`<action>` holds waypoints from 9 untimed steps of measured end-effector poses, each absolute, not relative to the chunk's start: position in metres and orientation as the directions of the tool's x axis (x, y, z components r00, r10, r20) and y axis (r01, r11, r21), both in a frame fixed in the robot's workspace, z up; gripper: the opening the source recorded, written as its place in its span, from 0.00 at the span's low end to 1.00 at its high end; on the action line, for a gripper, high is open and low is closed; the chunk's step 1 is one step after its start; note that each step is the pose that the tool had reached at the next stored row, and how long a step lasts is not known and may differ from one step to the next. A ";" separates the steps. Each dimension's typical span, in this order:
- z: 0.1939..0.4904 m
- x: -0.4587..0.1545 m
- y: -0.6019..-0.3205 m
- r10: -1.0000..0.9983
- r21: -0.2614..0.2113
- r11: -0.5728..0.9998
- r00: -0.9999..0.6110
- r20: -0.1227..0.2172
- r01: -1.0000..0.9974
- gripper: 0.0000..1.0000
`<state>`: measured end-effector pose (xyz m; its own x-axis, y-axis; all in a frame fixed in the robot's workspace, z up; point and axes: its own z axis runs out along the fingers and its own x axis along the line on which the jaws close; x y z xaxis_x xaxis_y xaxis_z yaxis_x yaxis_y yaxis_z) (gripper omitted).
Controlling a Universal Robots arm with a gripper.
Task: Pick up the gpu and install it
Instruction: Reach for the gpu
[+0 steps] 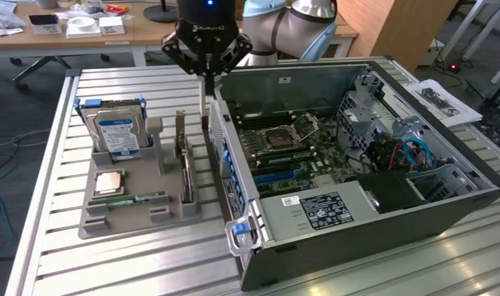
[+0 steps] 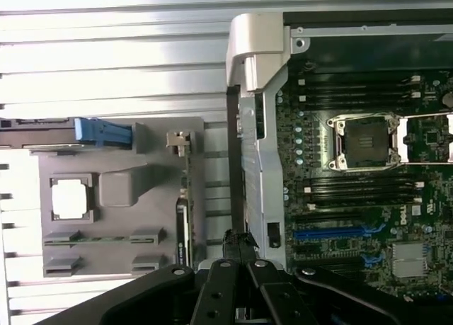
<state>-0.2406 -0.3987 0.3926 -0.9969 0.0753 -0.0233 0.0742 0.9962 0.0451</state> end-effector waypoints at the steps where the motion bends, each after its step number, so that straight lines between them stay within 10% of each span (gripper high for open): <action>1: 0.393 -0.245 -0.399 0.075 0.045 0.996 -0.997 -0.023 0.074 0.11; 9: 0.392 -0.274 -0.399 0.075 0.045 0.996 -0.997 -0.023 0.074 0.11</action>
